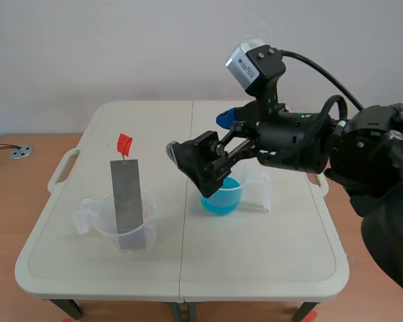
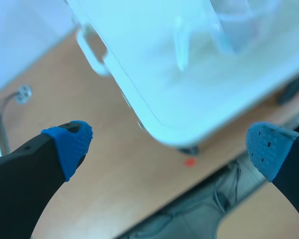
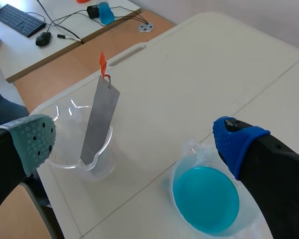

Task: Hold the metal plate by the orange handle, dip it into the blue solution, take it out and point at it, then put the plate back in the beaker on the left.
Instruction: 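Return to the home posture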

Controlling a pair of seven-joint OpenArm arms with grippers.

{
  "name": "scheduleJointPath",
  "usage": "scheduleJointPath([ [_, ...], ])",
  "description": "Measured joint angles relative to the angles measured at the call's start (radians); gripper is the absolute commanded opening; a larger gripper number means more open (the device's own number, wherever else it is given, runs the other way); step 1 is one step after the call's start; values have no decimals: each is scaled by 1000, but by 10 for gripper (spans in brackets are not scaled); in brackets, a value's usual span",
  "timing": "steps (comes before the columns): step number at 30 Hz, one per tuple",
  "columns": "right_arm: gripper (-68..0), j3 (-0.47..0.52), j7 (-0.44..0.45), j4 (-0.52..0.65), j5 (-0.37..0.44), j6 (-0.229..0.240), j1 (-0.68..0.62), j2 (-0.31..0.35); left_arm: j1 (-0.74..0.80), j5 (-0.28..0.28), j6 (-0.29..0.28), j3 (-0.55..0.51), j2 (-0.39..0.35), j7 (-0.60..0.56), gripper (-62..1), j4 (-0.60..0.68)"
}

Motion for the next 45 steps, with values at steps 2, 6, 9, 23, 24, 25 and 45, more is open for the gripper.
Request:
scheduleJointPath([
  [2,-12,23,-5,34,9,0,-35,18,-47,-3,-18,0,0,0,14,11],
  [6,-12,74,-6,85,51,0,-100,51,-132,-11,-66,12,-2,0,14,32],
  [9,-12,103,-7,120,55,0,-141,84,-192,-13,-68,63,-14,7,14,33],
  [23,-12,188,-6,196,126,0,-286,188,-438,-12,-76,291,-31,8,14,33],
  [24,-12,188,-7,196,126,0,-290,189,-455,-12,-76,304,-31,11,14,33],
  [25,-12,188,-7,196,126,0,-291,188,-472,-12,-76,317,-31,23,14,33],
  [45,-12,188,-6,196,126,0,-290,188,-618,-58,-61,520,-31,117,14,110],
])
